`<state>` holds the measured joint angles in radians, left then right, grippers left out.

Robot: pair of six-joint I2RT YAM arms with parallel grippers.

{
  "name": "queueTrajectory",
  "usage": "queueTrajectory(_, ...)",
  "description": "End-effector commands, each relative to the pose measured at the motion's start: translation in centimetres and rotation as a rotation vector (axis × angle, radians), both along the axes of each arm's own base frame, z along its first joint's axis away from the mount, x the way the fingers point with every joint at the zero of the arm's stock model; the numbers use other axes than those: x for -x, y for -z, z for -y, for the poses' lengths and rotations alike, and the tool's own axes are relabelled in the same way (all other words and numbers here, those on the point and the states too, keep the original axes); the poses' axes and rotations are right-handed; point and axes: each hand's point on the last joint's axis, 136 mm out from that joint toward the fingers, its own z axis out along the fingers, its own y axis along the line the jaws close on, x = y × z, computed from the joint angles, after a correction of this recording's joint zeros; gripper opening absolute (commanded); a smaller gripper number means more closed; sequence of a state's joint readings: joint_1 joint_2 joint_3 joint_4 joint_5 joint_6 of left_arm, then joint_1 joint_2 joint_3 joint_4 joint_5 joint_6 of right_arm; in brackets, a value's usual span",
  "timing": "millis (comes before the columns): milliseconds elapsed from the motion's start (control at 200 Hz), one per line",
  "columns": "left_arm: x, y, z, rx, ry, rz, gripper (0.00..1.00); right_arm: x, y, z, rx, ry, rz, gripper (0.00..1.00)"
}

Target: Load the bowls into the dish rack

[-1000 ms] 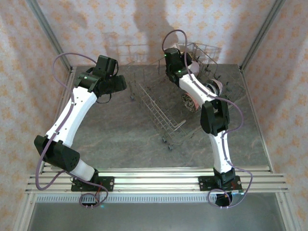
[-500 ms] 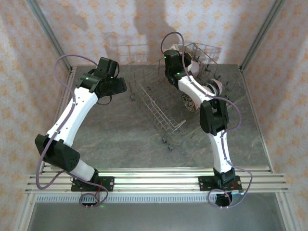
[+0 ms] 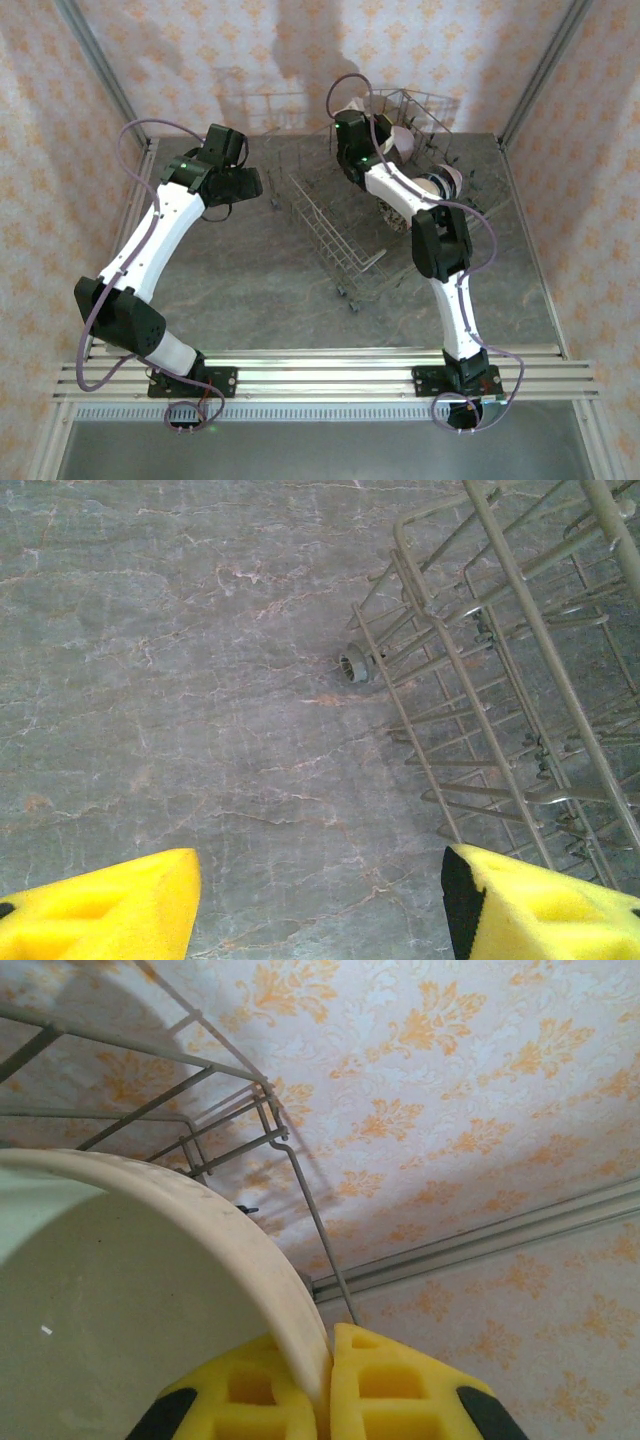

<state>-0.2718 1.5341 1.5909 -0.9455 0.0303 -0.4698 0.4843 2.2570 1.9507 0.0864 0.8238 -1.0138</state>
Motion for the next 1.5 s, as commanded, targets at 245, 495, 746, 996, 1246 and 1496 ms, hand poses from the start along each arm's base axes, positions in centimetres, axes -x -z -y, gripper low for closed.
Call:
queueTrajectory(245, 0.3, -0.1, -0.6, 0.005, 0.0, 0.019, 0.66, 0.0, 0.7, 0.2, 0.065, 0.042, 0.018, 0.0)
queueTrajectory(495, 0.2, 0.1, -0.7, 0.01, 0.004, 0.016, 0.66, -0.1, 0.8, 0.2, 0.097, 0.031, 0.014, 0.0)
queueTrajectory(746, 0.0, 0.3, -0.7, 0.015, 0.009, 0.011, 0.66, -0.1, 1.6, -0.1, 0.155, 0.023, -0.008, 0.0)
queueTrajectory(996, 0.0, 0.4, -0.8, 0.018, 0.015, 0.009, 0.66, -0.1, 2.3, -0.4, 0.199, -0.006, -0.021, 0.0)
queueTrajectory(1246, -0.1, 0.4, -0.8, 0.026, 0.023, 0.009, 0.66, -0.1, 2.6, -0.7, 0.236, -0.035, -0.033, 0.0)
queueTrajectory(1496, 0.0, 0.5, -0.9, 0.03, 0.026, 0.007, 0.66, -0.1, 3.2, -1.6, 0.243, -0.05, -0.051, 0.0)
